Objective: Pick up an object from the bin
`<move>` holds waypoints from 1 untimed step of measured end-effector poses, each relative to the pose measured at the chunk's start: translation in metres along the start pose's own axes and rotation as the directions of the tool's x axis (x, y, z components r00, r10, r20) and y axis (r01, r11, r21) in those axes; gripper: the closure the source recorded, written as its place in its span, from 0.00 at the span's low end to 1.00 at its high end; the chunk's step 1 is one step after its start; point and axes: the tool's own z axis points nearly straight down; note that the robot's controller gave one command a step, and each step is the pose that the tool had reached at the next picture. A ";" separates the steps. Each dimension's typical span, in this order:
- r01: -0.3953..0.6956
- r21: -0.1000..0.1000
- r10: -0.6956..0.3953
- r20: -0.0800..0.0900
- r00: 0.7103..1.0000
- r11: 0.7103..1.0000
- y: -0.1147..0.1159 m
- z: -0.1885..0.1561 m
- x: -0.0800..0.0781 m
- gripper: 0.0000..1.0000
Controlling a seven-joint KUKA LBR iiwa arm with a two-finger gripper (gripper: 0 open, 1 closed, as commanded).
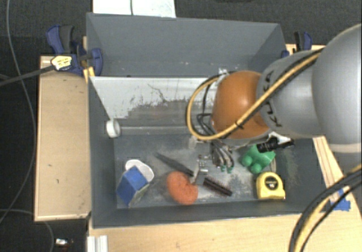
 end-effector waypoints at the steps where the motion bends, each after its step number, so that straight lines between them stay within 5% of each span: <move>1: 0.079 0.000 -0.079 0.000 0.997 0.997 -0.001 0.007 0.036 1.00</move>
Offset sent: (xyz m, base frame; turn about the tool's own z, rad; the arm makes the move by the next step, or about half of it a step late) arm 0.0000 0.0000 0.0000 0.0000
